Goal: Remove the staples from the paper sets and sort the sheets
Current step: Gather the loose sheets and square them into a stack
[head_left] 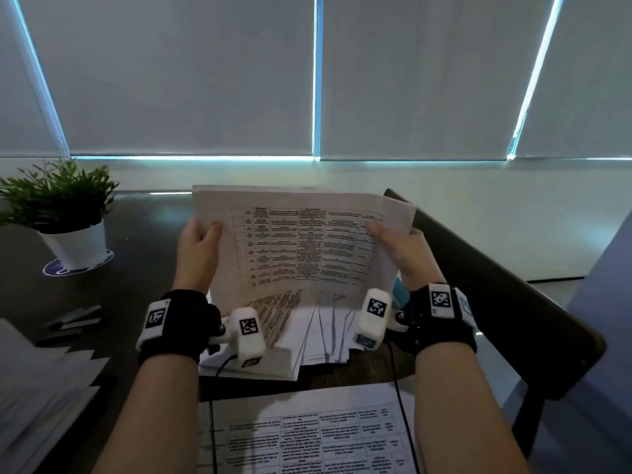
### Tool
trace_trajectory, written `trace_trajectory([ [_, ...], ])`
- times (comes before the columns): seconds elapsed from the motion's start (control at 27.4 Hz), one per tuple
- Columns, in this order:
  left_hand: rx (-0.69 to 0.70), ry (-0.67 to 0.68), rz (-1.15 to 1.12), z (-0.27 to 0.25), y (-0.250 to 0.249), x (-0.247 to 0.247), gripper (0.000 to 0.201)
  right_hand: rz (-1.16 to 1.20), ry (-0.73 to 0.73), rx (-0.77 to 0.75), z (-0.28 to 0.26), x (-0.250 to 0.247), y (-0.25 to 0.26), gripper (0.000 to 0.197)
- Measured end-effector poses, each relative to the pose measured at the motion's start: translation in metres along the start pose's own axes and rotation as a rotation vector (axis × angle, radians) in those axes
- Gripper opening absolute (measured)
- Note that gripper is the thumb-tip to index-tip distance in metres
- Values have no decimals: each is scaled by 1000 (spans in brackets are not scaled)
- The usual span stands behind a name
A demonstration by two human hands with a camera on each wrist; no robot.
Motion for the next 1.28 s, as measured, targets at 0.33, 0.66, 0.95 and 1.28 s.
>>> trace_trajectory([
  [0.33,-20,87,-20,4,1,2,30,-30,185,-65,-7,5,22,11],
  [0.66,-517,133,264,-17,44,21,88,133,-35,49,12,23,-9,23],
  [0.95,-555,221,-181,-46,39,50,45,133,222,370,-13,43,-56,27],
  [1.28,-444,289,-19,-29,44,13,29,-206,246,93,-10,40,-20,71],
])
Point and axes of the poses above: each hand's wrist, its own z-axis towards the middle knuckle, its own x-axis out of the palm, y = z × x, the point moved 5 cm from there along z, towards the middle knuckle, and after that the axes turned 15 degrees about -y, right-handed, at the moved point
